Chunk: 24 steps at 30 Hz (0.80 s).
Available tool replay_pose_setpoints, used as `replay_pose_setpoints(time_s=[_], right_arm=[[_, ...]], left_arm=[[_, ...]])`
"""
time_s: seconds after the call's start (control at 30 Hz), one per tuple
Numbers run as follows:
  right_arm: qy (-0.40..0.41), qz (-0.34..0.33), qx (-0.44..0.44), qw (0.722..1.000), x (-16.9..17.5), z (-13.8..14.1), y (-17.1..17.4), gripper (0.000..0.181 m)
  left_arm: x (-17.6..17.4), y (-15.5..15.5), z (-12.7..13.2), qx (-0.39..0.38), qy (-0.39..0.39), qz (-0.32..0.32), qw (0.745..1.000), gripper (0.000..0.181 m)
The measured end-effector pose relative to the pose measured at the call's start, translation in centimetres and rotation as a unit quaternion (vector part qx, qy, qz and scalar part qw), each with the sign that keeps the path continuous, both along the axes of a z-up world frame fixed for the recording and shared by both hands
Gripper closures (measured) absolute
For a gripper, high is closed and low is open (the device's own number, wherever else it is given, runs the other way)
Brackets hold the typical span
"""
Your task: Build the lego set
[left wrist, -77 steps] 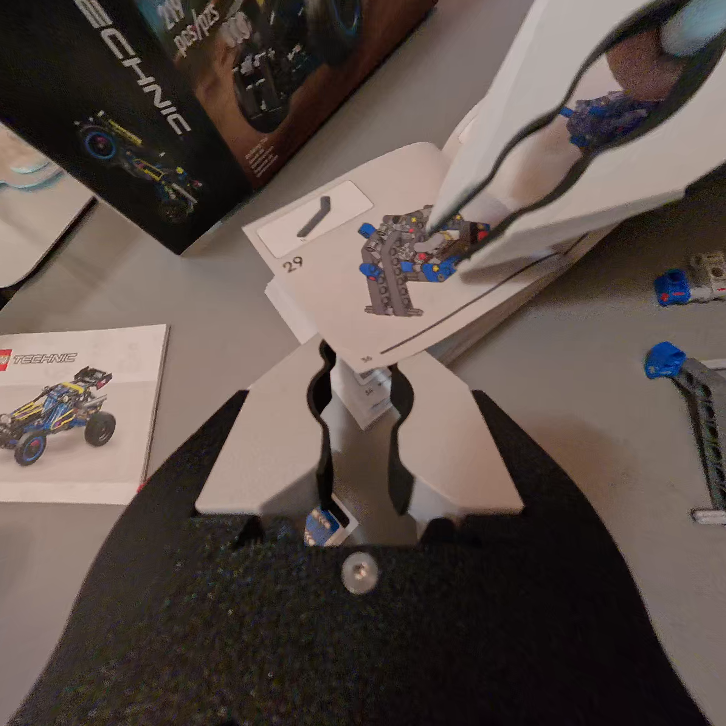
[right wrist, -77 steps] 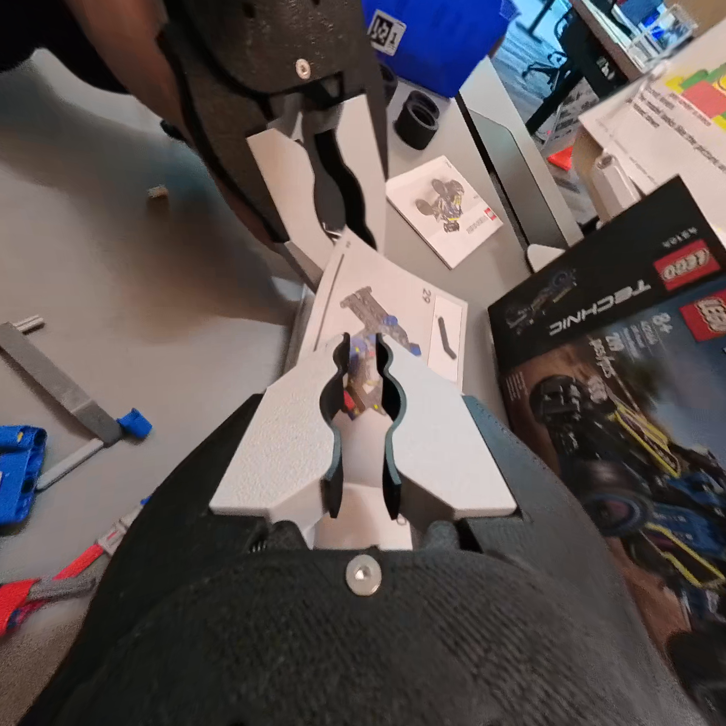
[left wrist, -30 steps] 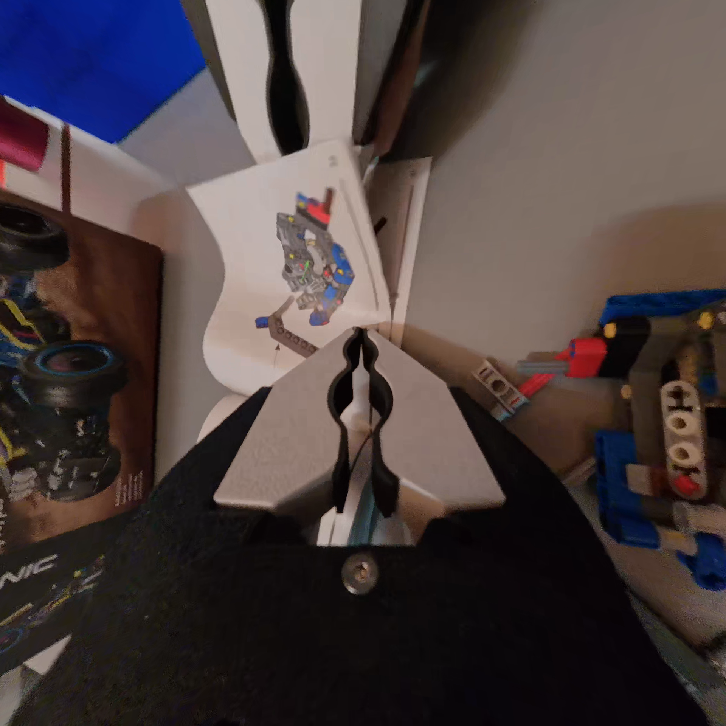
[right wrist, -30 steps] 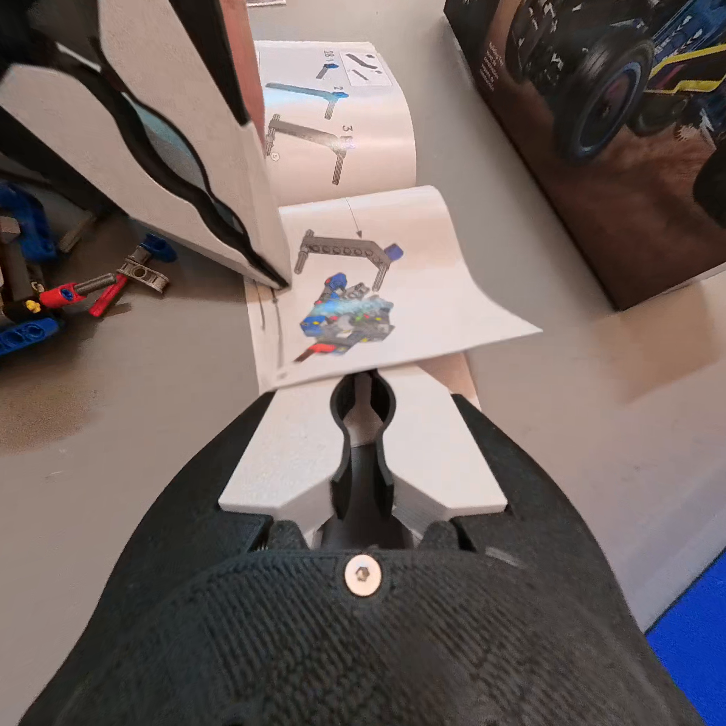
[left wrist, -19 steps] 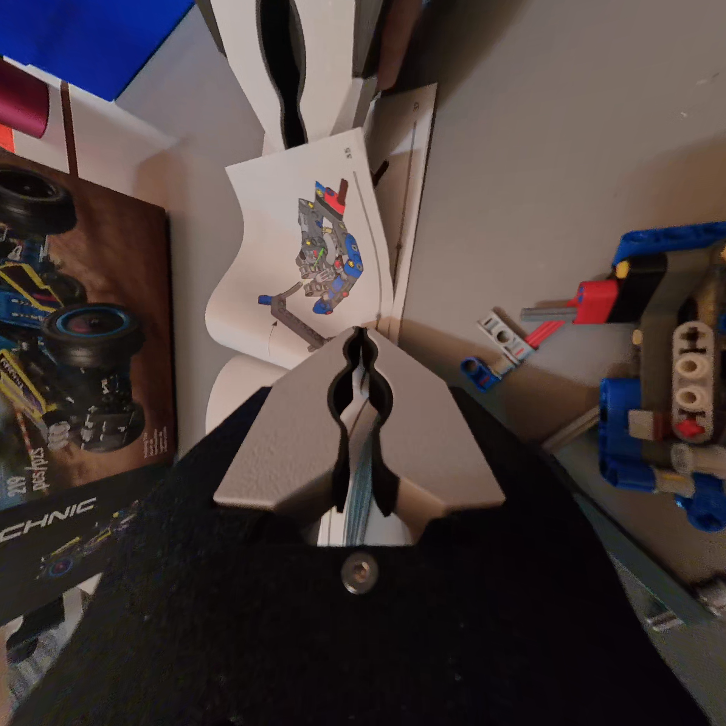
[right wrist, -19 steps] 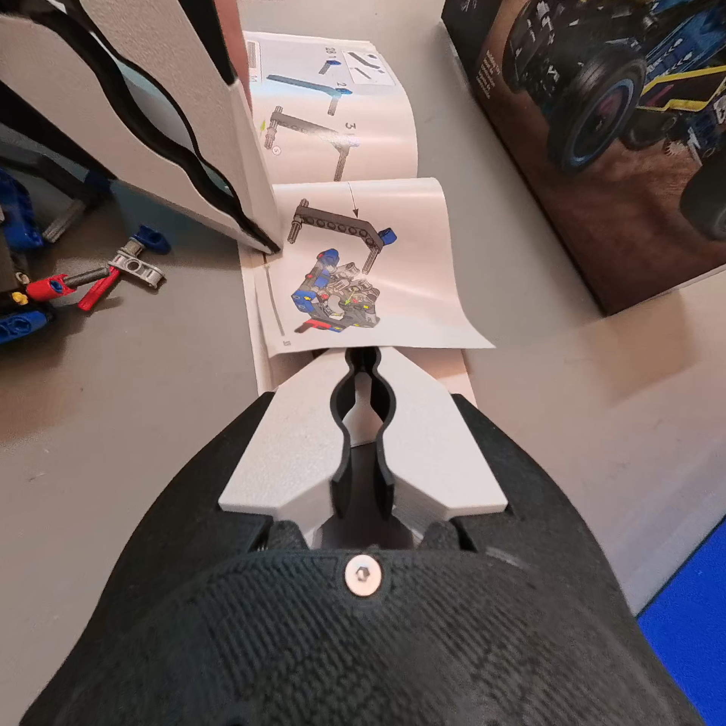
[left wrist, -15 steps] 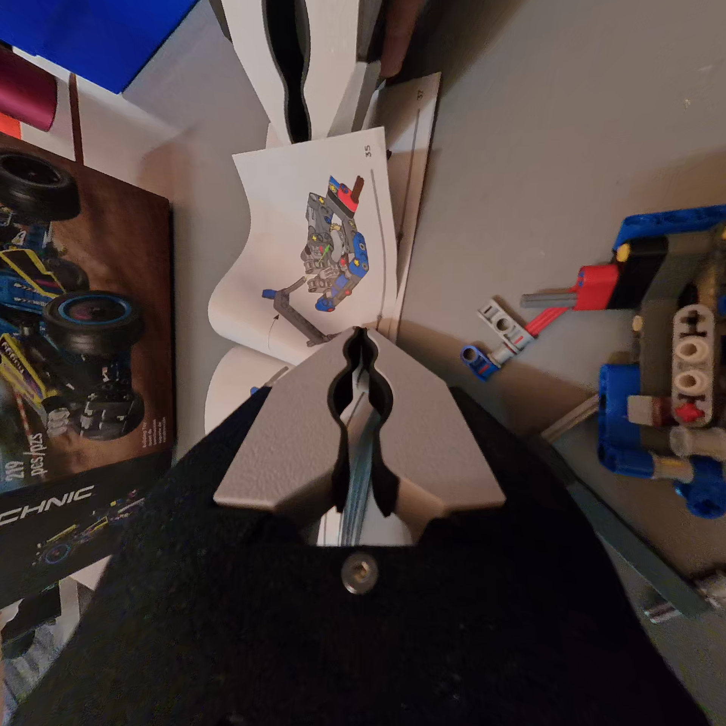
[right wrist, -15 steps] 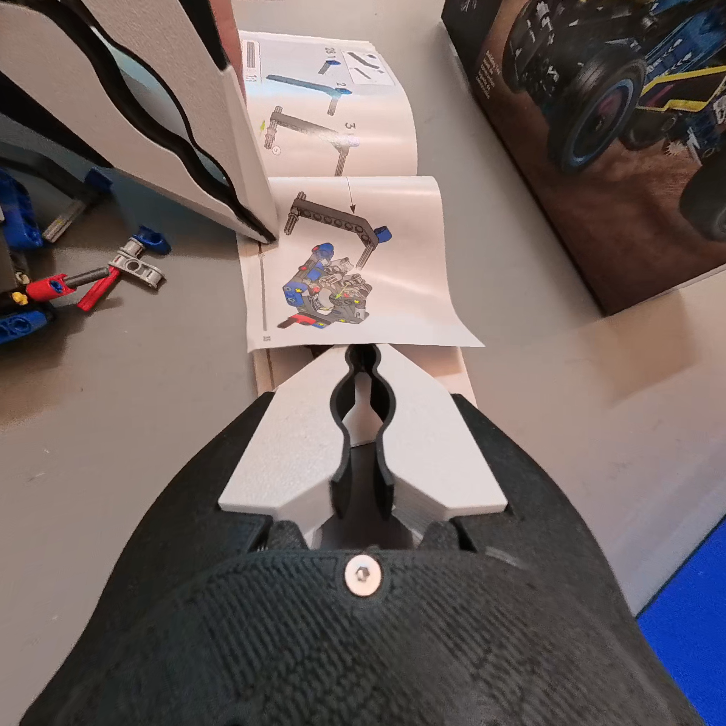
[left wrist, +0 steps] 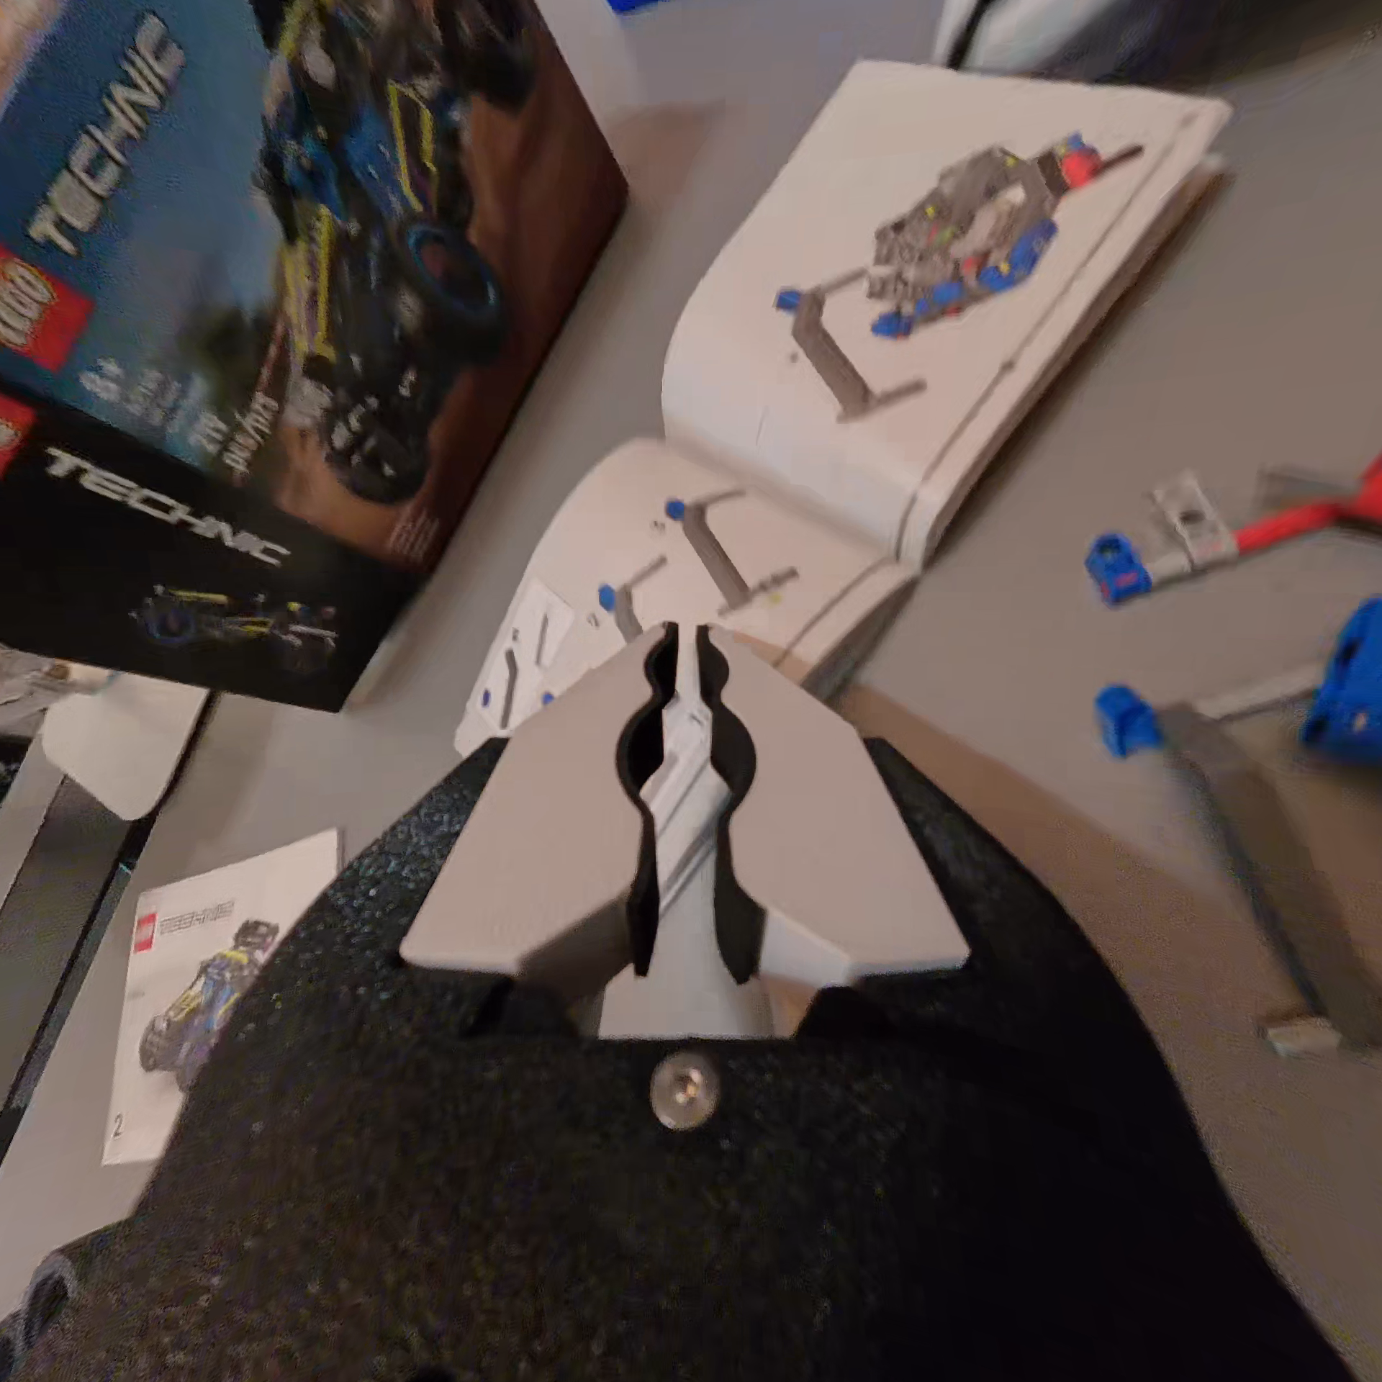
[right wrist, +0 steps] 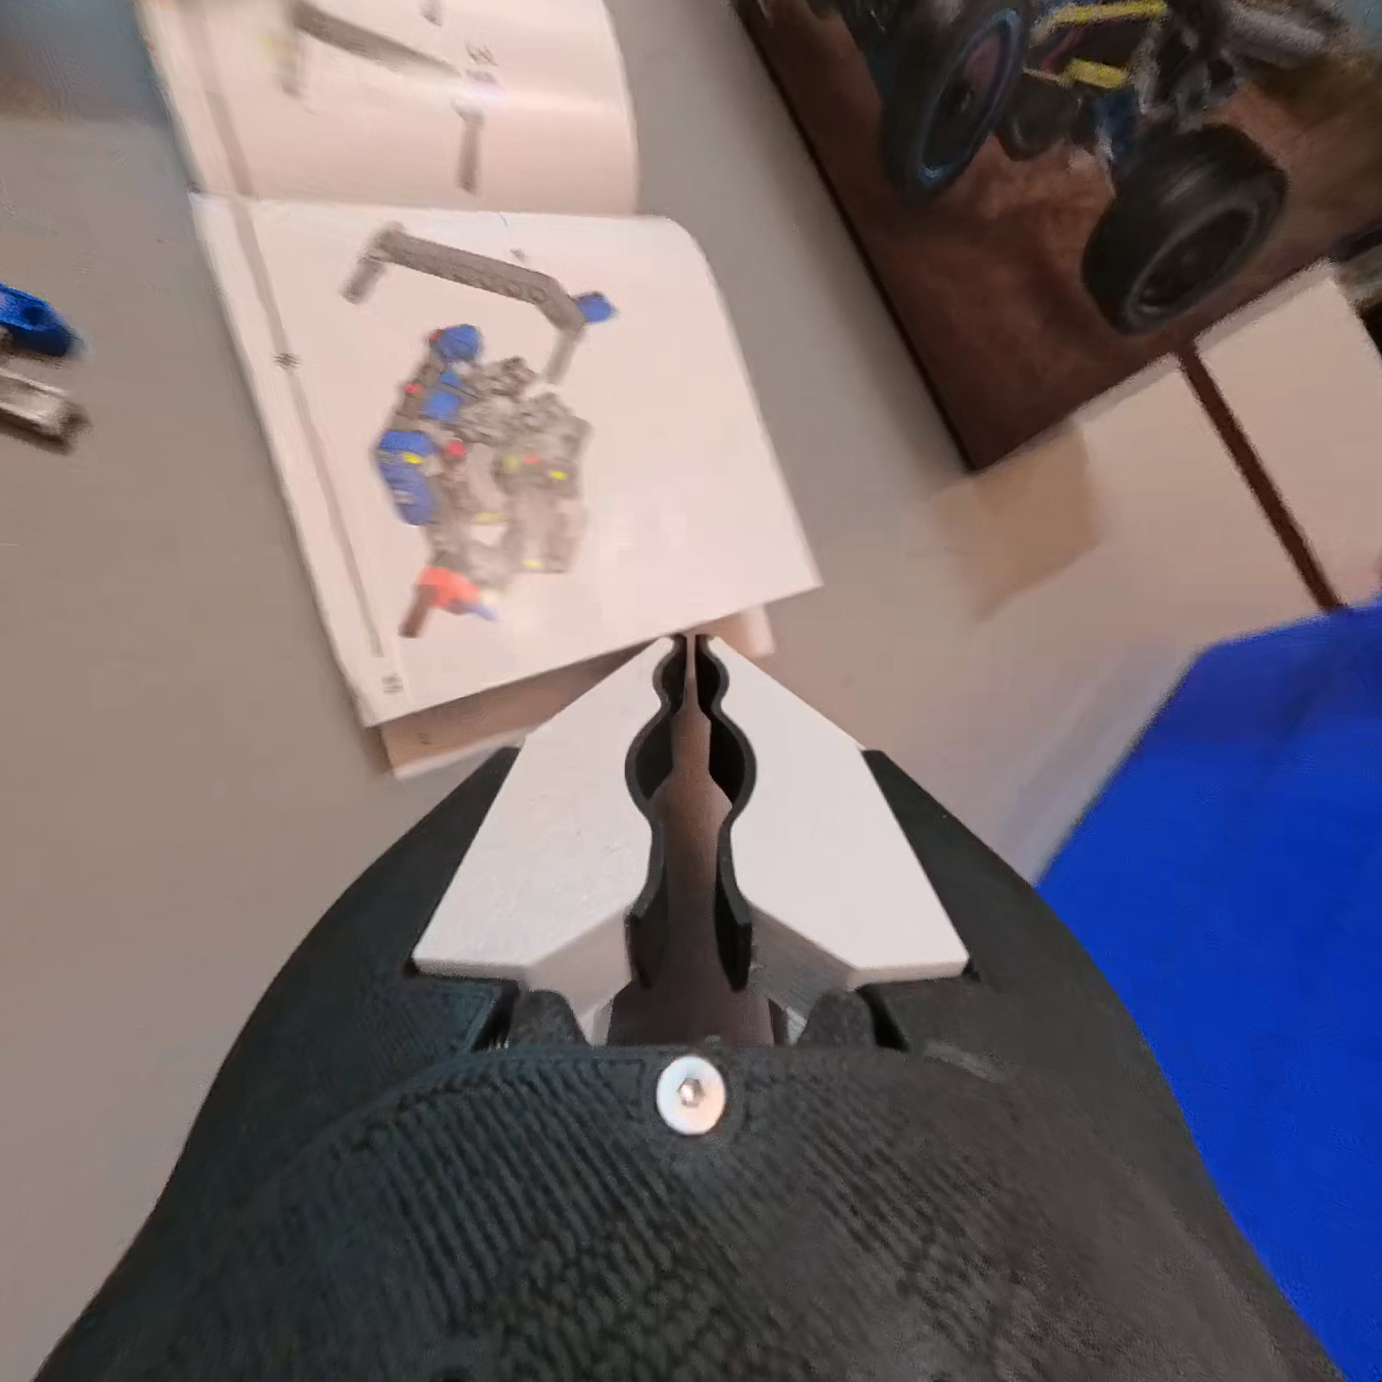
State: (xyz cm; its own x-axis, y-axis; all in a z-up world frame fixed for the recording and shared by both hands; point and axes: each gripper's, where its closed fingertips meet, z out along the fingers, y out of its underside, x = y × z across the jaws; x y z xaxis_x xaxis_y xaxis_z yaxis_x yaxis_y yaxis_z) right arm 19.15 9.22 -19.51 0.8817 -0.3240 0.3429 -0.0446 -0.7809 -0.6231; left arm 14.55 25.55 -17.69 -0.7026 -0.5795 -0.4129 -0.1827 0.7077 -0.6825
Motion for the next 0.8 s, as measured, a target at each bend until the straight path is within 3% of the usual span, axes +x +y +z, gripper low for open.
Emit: replay_pose_setpoints(time_s=[0.1, 0.17, 0.33, 0.4, 0.53, 0.8], right_arm=[[-0.079, -0.051, -0.008, 0.996, 1.6, 2.3, -0.8, 0.181], [-0.108, -0.033, 0.030, 0.993, 1.3, 3.5, 0.8, 0.181], [-0.088, 0.091, -0.003, 0.992, -1.9, 0.0, 5.0, 0.181], [-0.107, 0.103, -0.020, 0.989, -1.8, -0.5, 5.0, 0.181], [-0.019, 0.132, 0.019, 0.991, -3.8, -0.5, 4.6, 0.181], [-0.035, 0.144, -0.008, 0.989, -4.1, -0.5, 4.1, 0.181]], left_arm=[[-1.3, 0.8, -2.3, 0.047, 0.018, -0.006, 0.999, 0.181], [-1.5, 0.8, -2.5, 0.060, -0.017, -0.002, 0.998, 0.181], [-3.1, 0.4, -2.4, 0.075, -0.024, -0.017, 0.997, 0.181], [-3.6, 0.5, -2.5, 0.066, -0.019, -0.025, 0.997, 0.181], [-4.2, 0.7, -2.5, 0.032, -0.008, -0.023, 0.999, 0.181], [-4.8, 0.5, -2.4, 0.065, -0.039, -0.027, 0.997, 0.181]])
